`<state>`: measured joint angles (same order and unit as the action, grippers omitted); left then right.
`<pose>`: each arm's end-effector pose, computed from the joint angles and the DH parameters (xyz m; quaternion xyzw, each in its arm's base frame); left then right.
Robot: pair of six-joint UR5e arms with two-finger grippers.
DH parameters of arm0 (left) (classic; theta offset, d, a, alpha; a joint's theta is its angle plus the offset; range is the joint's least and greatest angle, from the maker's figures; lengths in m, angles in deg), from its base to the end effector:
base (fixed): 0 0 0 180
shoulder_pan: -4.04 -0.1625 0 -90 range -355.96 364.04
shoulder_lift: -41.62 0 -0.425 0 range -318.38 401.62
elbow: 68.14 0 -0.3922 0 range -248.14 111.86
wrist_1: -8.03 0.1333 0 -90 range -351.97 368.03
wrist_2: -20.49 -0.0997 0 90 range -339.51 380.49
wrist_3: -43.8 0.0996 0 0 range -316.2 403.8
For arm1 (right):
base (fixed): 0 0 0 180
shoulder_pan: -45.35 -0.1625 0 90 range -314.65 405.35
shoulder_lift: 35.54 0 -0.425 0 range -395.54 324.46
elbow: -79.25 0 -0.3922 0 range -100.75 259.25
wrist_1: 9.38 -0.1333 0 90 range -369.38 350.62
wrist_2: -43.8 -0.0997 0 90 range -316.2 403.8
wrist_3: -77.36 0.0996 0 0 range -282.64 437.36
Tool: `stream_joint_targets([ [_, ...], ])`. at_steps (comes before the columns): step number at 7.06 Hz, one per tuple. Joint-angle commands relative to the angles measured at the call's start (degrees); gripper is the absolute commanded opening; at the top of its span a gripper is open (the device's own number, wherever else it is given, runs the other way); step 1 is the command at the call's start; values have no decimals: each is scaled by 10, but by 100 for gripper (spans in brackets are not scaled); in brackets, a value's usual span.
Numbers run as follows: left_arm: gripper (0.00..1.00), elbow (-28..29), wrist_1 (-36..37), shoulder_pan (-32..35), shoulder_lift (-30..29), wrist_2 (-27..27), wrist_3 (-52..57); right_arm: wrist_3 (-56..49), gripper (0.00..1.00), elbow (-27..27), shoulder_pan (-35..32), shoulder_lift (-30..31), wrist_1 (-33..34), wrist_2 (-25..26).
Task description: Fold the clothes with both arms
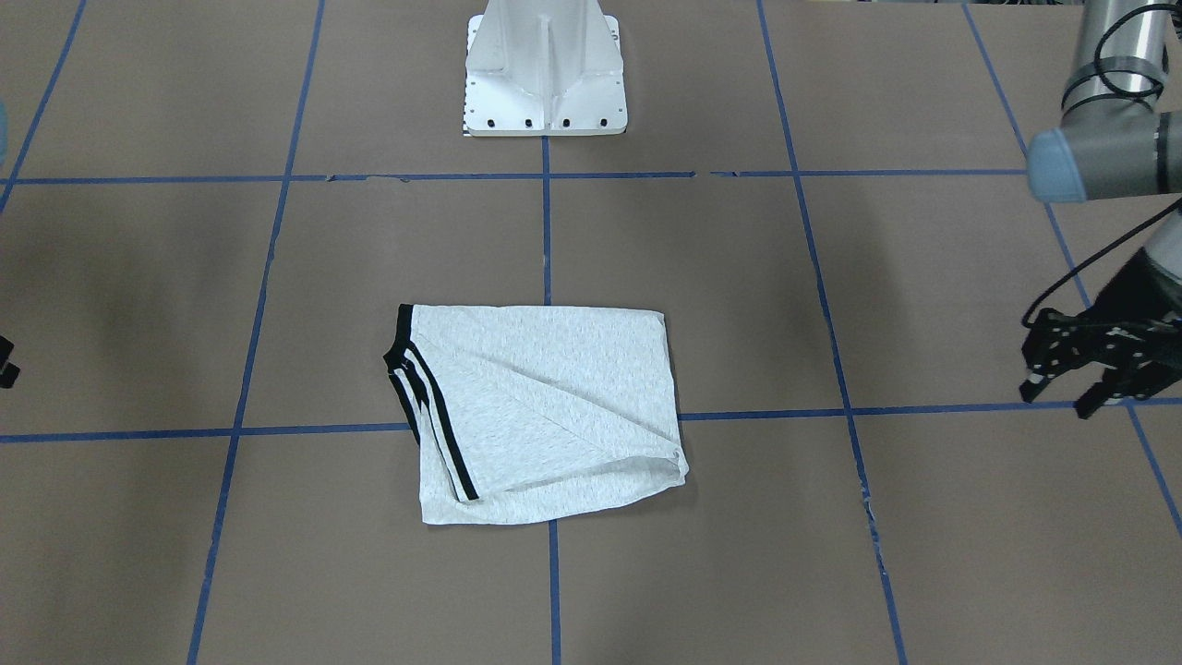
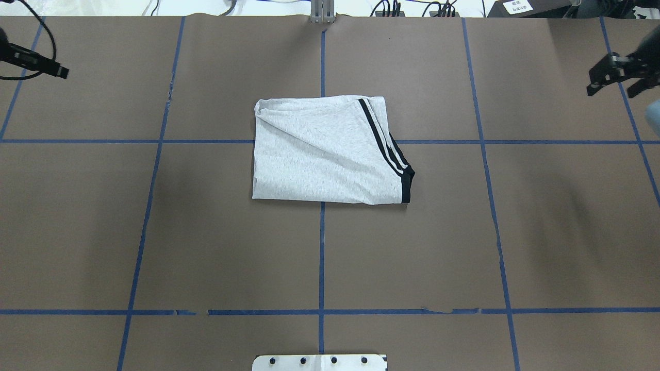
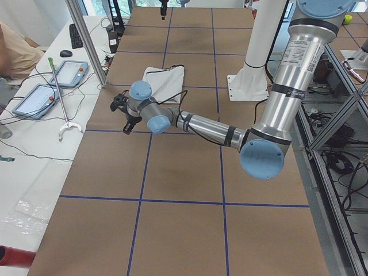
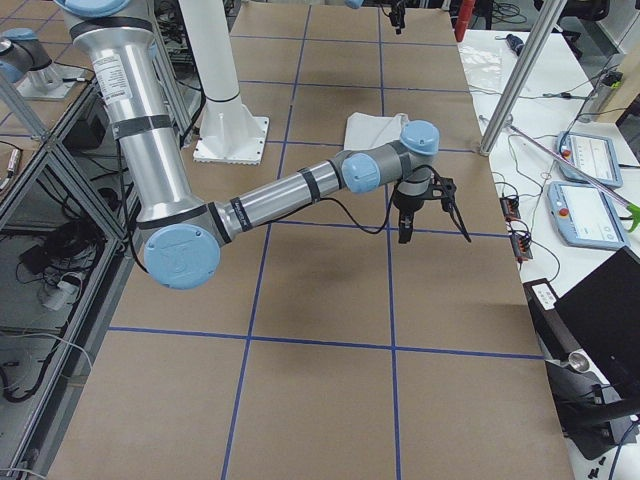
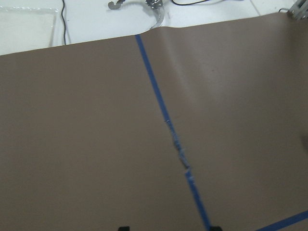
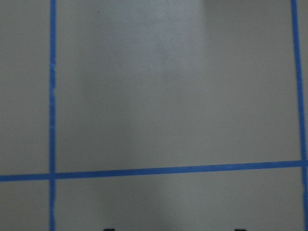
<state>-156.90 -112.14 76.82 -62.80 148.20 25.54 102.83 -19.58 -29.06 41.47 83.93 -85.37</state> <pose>0.1127 -0.6082 0.4735 0.2414 0.3925 0.1114 0.8805 -0.0877 -0.5763 0.4724 0.0259 -0.3630 0.0264 0.9311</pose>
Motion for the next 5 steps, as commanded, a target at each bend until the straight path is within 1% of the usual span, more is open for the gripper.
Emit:
stream_joint_targets([
  [1,65,-17,117,91,43,64,190,-125,100,-6,-56,76,7,-26],
  [2,65,-18,153,118,47,68,212,-126,100,-1,-80,84,10,-31],
  [3,66,-20,162,151,49,81,224,-133,100,23,-93,83,9,-31],
  [4,71,-18,159,151,53,90,226,-134,100,35,-105,83,9,-34],
  [5,100,-27,136,145,74,100,216,-145,100,37,-113,89,6,-25],
])
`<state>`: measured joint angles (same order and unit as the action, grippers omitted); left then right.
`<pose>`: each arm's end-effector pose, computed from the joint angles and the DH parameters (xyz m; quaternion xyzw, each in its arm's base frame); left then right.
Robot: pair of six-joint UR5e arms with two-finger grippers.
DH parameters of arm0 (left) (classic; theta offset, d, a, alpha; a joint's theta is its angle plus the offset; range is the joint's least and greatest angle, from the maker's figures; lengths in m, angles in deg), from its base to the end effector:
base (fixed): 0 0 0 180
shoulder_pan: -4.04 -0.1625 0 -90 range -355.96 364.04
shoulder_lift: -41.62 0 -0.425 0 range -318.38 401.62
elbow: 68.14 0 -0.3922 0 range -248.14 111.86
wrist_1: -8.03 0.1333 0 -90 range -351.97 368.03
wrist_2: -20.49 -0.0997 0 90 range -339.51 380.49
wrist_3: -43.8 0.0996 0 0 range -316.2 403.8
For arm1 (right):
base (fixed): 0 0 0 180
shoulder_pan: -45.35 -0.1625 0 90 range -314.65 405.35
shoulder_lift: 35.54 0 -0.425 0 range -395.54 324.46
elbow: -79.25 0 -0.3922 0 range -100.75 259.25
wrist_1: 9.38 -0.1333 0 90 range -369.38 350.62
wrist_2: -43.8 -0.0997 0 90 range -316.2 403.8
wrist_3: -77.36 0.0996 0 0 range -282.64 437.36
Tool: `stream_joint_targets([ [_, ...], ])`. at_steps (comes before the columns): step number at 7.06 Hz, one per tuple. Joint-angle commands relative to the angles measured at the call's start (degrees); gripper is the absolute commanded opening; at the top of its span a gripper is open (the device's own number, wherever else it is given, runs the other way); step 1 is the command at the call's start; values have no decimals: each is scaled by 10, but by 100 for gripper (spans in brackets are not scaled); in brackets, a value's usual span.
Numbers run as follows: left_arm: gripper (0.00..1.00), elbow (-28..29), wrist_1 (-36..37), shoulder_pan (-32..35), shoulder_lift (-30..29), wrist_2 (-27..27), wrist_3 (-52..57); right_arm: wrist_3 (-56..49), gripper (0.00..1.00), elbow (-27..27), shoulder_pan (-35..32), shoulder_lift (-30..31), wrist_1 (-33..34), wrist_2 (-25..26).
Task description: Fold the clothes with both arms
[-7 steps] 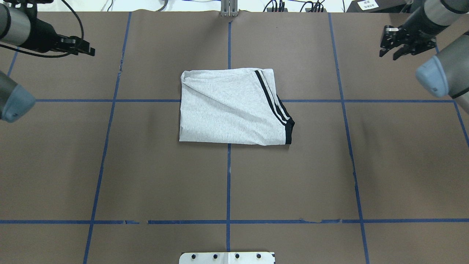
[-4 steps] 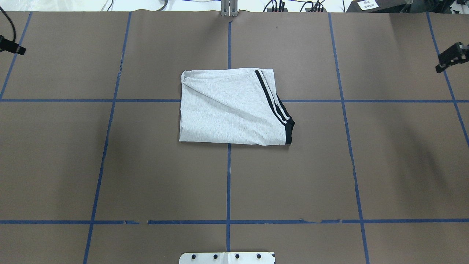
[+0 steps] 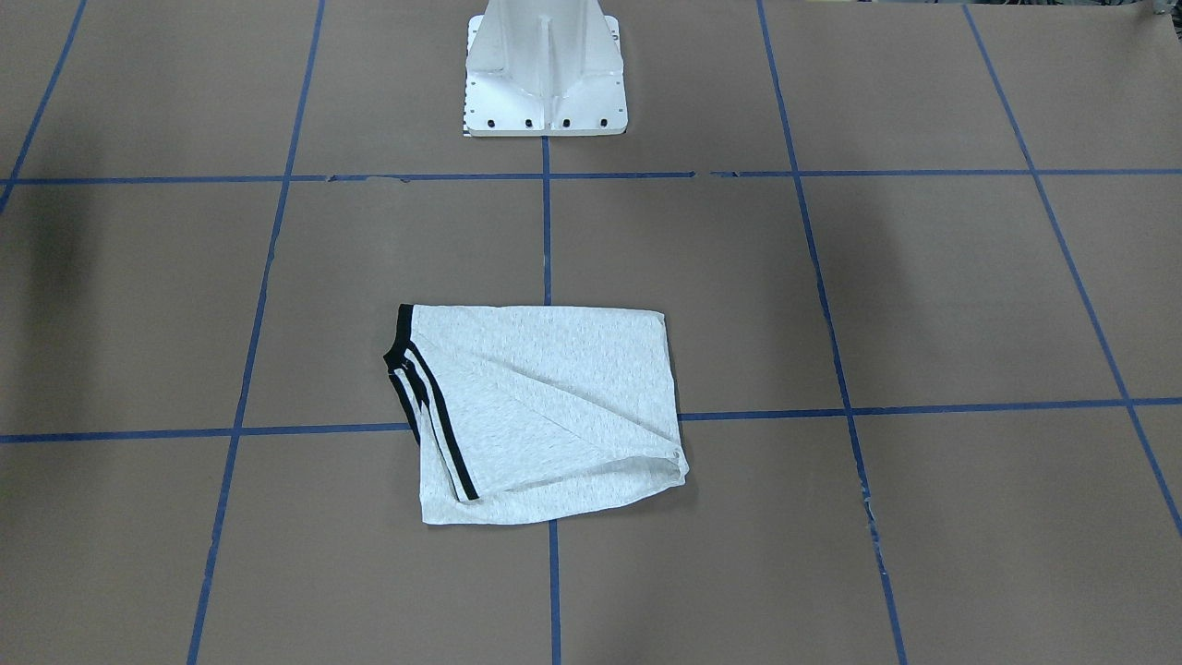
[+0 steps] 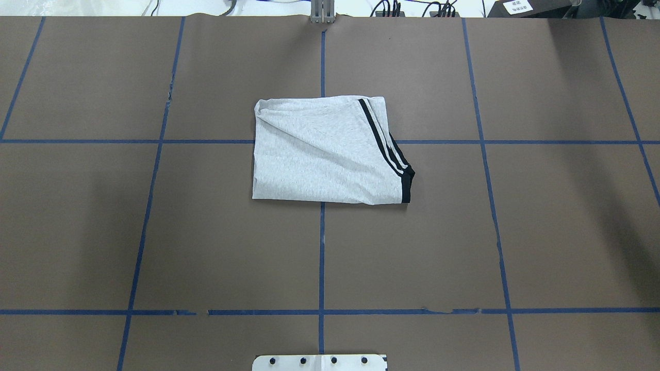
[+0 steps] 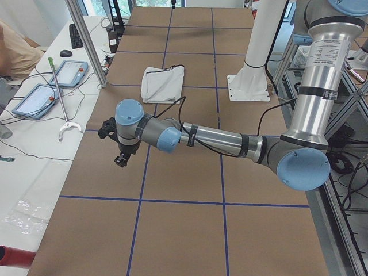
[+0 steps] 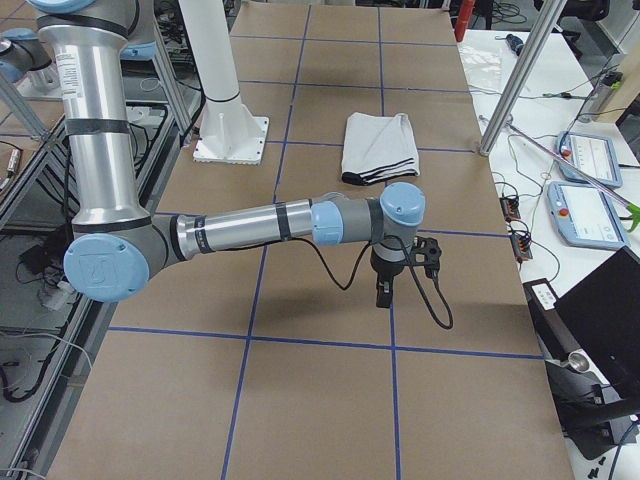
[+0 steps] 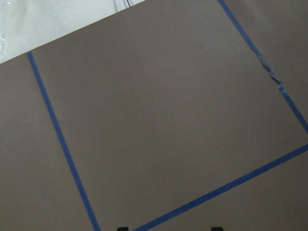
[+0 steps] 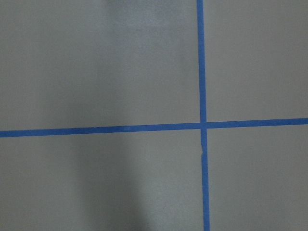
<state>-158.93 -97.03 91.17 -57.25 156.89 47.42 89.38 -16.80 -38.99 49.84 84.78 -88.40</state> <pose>-0.0325 -0.5738 0.5373 0.1993 0.3835 0.1350 0.8916 0.0141 -0.5311 0.5755 -0.0029 -0.3633 0.0313 0.9311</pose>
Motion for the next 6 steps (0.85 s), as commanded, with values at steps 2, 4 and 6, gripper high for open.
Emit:
stream_joint_targets([
  [2,100,5,-19,0,19,-12,-1,-95,100,13,-18,9,0,5],
  [4,100,5,-21,1,28,-28,2,-96,100,11,-15,19,-1,7],
  [6,100,-2,-18,2,35,-25,-5,-86,100,15,-14,18,-3,-2],
])
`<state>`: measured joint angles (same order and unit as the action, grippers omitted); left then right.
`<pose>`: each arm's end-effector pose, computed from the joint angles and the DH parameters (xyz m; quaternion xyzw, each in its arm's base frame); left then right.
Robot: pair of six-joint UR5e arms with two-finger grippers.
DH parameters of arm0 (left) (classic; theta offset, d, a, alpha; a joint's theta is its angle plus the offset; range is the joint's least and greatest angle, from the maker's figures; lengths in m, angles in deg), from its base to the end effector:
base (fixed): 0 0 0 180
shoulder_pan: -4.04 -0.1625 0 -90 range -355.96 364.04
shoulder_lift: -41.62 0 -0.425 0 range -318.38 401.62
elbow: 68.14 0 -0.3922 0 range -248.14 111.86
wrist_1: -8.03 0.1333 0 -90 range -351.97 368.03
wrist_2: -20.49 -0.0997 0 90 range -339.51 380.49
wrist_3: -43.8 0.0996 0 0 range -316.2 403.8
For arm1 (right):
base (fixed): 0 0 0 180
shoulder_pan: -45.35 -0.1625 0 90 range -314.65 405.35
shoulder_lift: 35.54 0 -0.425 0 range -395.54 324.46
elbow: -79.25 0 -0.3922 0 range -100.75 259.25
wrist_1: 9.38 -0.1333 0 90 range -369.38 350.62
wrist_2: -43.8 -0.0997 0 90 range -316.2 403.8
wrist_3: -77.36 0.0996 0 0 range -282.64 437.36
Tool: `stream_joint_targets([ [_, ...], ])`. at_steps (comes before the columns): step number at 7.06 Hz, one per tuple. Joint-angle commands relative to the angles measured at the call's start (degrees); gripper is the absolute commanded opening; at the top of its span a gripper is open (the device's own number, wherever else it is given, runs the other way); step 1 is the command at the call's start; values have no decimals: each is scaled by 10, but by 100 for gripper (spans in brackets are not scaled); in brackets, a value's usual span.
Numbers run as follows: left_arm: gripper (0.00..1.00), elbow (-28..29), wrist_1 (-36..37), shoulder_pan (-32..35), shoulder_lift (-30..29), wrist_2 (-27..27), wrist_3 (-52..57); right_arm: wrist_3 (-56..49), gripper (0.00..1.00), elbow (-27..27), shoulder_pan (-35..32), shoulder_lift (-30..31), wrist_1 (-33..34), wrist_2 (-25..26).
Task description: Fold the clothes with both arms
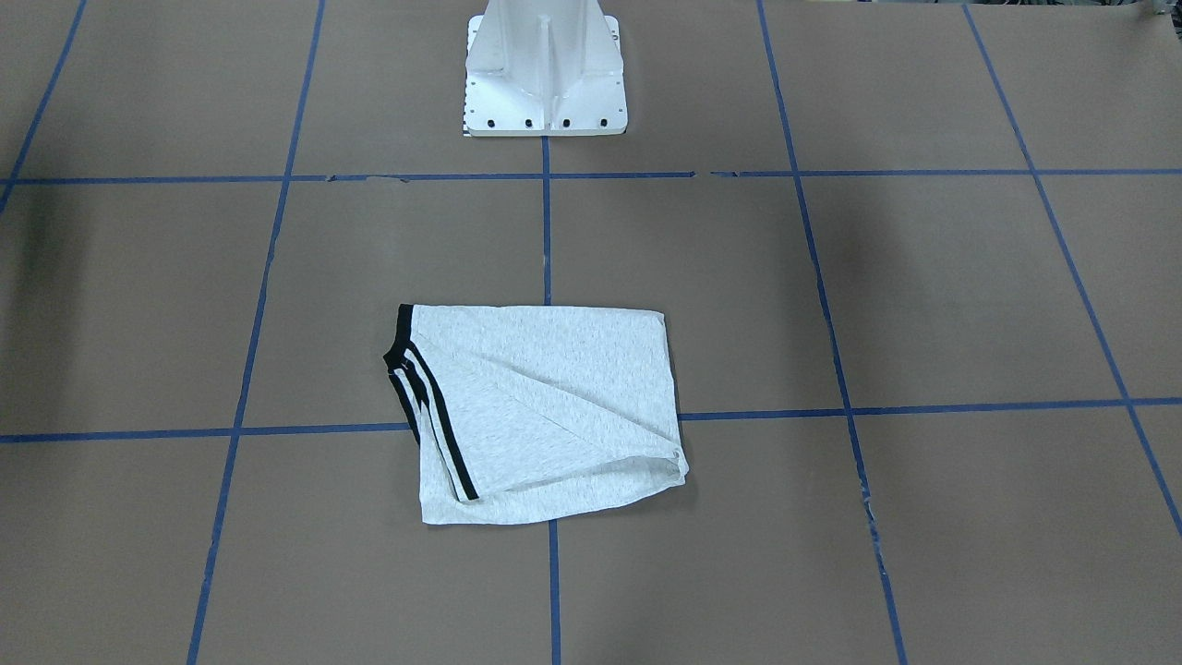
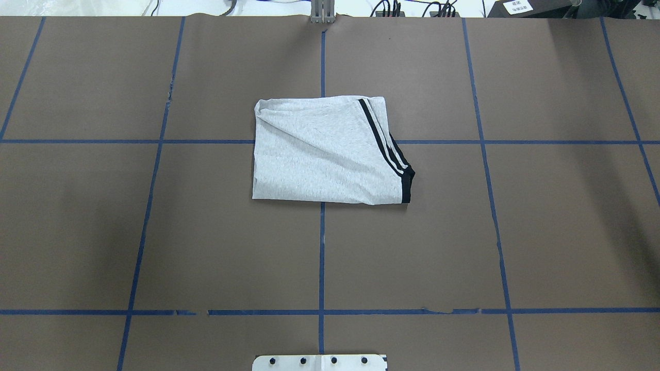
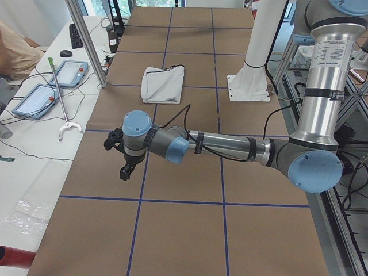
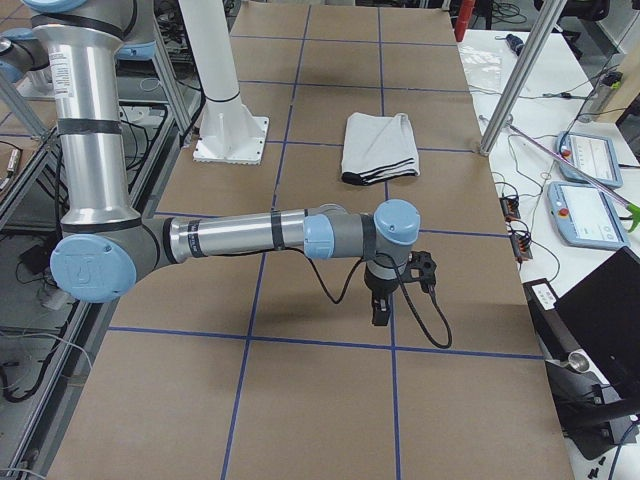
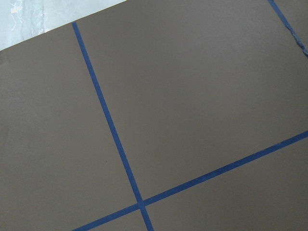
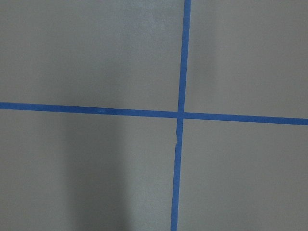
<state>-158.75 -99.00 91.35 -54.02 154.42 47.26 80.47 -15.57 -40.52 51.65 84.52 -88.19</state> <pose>-0.0382 -0.5540 0.5692 0.1896 0.3651 0.1241 0.9030 0.0295 -0.5173 0.6023 0.0077 -0.3593 -0.0200 0.9330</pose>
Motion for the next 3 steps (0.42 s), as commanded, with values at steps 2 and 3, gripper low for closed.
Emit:
stream_joint_targets([
  [2,100,-15,2,0,1,-2,-3,3,100,4,2,-4,-2,-6],
  [3,100,-14,2,0,2,0,-4,4,100,5,2,-4,-2,-7],
])
